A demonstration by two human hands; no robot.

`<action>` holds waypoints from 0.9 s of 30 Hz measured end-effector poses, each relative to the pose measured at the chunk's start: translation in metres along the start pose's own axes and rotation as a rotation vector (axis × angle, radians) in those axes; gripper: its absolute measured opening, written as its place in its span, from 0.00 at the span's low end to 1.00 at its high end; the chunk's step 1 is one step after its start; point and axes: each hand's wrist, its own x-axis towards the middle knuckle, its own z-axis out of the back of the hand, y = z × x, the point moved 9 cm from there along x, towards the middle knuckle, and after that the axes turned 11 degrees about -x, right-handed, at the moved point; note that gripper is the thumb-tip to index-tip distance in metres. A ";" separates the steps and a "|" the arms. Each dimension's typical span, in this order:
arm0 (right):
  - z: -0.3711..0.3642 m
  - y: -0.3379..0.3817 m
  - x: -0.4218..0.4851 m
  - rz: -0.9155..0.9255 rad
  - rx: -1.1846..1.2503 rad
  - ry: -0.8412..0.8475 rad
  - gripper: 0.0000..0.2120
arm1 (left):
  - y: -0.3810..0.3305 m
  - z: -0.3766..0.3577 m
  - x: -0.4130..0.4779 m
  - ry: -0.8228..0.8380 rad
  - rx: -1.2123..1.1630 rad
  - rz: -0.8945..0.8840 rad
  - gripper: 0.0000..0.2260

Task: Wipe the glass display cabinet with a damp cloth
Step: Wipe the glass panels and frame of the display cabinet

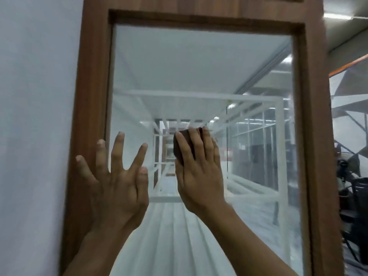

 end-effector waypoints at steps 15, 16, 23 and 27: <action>0.054 -0.118 0.219 -0.241 -0.130 0.051 0.27 | -0.078 0.040 0.223 0.271 -0.142 0.060 0.25; 0.058 -0.133 0.211 -0.329 -0.132 0.072 0.27 | -0.085 0.037 0.213 0.318 -0.163 0.050 0.25; 0.093 -0.198 0.115 -0.495 0.082 0.627 0.22 | -0.160 -0.001 0.084 0.743 -0.329 0.031 0.28; 0.136 -0.235 0.023 -0.555 0.132 1.007 0.19 | -0.221 -0.015 0.009 1.007 -0.501 0.113 0.26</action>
